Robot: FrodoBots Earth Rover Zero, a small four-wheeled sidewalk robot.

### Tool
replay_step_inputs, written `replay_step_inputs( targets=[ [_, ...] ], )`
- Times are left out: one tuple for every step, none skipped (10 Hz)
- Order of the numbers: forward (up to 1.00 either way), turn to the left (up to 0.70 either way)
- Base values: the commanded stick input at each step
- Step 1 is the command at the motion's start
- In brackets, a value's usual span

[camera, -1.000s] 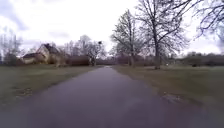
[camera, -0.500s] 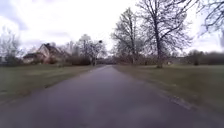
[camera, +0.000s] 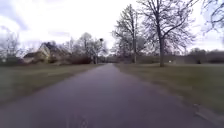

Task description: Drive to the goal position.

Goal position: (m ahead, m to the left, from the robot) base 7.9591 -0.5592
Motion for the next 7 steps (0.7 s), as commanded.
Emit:
replay_step_inputs(
  targets=[
    [1.00, 0.00],
    [1.00, 0.00],
    [1.00, 0.00],
    [1.00, 0.00],
    [1.00, 0.00],
    [1.00, 0.00],
    [1.00, 0.00]
  ],
)
